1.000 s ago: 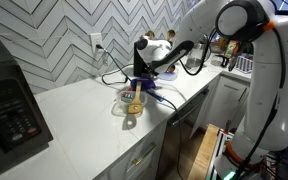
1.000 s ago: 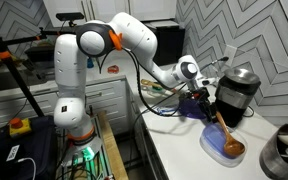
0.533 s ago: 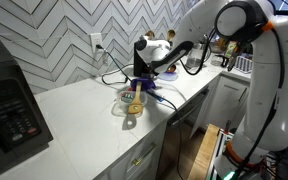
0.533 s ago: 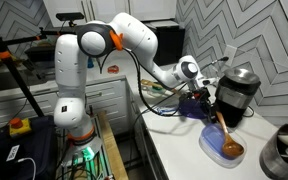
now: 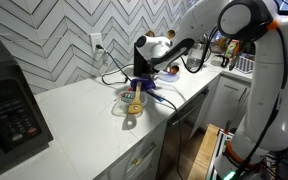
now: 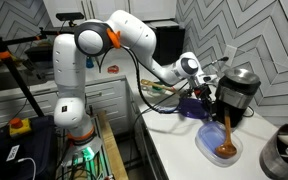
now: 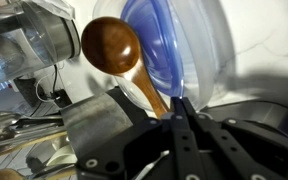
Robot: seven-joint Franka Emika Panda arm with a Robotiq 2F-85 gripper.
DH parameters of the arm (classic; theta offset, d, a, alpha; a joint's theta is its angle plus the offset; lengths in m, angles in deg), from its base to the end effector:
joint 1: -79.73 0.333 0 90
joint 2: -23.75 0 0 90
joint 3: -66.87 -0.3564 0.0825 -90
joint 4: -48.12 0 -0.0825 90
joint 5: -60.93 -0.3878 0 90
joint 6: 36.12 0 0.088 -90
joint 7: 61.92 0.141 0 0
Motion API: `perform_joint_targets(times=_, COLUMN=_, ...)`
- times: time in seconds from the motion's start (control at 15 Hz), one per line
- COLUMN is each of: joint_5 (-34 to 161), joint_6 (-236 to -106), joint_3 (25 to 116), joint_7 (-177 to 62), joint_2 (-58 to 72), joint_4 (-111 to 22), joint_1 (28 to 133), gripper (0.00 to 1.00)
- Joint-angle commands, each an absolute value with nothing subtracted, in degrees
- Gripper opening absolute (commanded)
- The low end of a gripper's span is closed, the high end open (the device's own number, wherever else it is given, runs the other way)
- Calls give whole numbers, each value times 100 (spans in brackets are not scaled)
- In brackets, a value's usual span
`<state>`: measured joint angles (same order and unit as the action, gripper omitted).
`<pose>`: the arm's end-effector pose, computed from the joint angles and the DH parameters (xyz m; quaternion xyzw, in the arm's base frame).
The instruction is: Remove the blue lid from the clear bowl and put it on the stacked lids on the counter.
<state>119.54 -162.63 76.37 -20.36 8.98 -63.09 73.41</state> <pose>0.6026 -0.2191 0.3833 0.8965 -0.1588 0.0926 0.4030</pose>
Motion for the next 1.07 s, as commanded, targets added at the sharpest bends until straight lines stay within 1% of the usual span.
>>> perform_joint_targets(times=0.0, joint_5=11538, joint_6=-16088, joint_3=7592, joint_7=-2941, joint_2=1573, joint_4=-6676, joint_1=7256, gripper=1)
perform_joint_targets(times=0.4, joint_5=10210, joint_6=-16276, joint_3=7646, joint_7=-5188, joint_2=2421, joint_4=-6894, joint_1=7040, gripper=1)
perform_joint_targets(times=1.0, joint_5=9137, joint_6=-16427, joint_3=7833, joint_7=-7222, joint_2=3976, joint_4=-7572, joint_1=6976, gripper=1)
